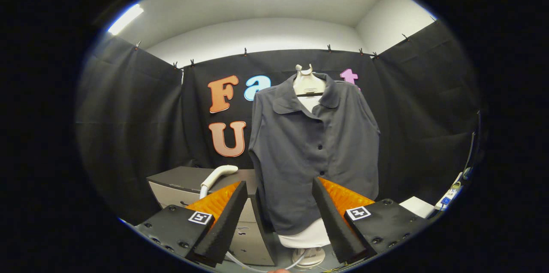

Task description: Iron the clothes twice with a garment steamer, once on the left side and once on the right side.

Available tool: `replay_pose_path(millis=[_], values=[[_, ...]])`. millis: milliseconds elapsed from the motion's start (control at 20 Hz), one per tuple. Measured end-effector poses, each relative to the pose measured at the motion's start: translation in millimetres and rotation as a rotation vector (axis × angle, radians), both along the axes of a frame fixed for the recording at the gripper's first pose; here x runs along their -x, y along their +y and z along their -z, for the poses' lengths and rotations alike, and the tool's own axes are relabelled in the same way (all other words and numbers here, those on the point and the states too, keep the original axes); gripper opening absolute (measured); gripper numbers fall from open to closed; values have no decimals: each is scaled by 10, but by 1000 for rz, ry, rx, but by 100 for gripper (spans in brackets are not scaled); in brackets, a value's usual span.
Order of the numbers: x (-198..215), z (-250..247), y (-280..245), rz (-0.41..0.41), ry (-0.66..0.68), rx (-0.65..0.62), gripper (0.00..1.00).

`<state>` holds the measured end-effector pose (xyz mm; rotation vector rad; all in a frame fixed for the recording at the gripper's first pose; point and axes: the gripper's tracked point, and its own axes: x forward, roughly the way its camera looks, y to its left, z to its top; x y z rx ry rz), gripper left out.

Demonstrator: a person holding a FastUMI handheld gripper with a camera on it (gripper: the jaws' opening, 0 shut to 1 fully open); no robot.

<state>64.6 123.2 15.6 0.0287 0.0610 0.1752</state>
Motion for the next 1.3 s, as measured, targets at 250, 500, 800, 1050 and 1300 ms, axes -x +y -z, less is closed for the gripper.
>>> replay_pose_path(millis=[250, 500, 800, 1050, 1300], values=[[-729, -74, 1114, -118, 77, 29, 98], [-1466, 67, 2323, -220, 179, -4, 97], [-2589, 802, 3094, -205, 371, 87, 97], [-3149, 1594, 3211, -159, 540, 154, 97], [-3372, 2121, 3126, -136, 649, 244, 98]])
